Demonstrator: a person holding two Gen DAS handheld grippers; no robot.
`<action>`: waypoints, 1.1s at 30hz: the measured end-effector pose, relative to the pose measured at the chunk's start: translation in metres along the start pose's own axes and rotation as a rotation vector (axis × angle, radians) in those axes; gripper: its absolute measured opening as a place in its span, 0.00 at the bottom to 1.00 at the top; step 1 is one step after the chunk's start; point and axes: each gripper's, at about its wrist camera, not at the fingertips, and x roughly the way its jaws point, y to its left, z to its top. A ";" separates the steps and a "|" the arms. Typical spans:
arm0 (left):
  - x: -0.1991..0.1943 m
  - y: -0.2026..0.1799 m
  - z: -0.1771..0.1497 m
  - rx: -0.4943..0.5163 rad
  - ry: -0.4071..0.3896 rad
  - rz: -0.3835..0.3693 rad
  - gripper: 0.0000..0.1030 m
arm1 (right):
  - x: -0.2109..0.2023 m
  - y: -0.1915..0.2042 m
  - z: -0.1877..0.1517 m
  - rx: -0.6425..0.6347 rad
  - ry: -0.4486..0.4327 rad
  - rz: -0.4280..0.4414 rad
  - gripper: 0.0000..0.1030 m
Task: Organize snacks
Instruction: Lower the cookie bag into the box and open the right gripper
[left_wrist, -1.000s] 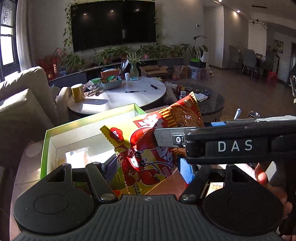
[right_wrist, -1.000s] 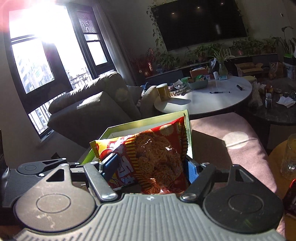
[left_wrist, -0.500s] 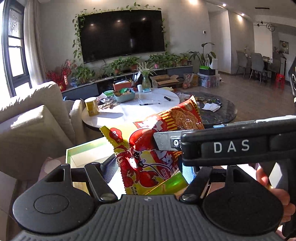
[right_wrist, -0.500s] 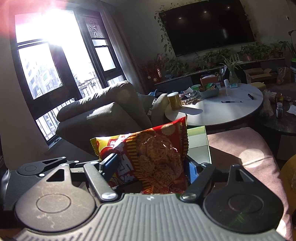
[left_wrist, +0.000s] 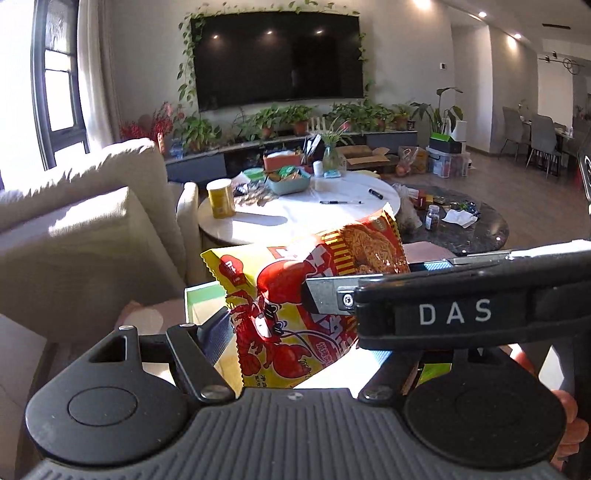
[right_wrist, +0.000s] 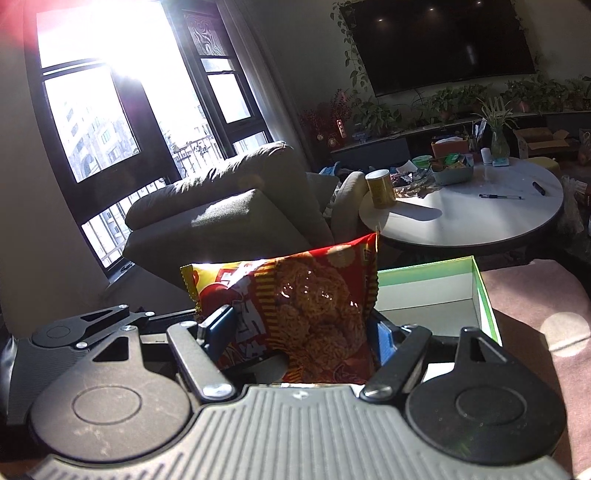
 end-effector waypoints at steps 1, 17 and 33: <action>0.005 0.005 -0.001 -0.013 0.011 -0.004 0.67 | 0.004 0.001 -0.001 0.000 0.013 -0.002 0.74; 0.048 0.038 -0.030 -0.082 0.136 -0.008 0.68 | 0.062 -0.004 -0.021 0.044 0.184 -0.011 0.74; 0.020 0.039 -0.039 -0.052 0.119 0.030 0.79 | 0.048 -0.009 -0.027 0.042 0.207 -0.038 0.74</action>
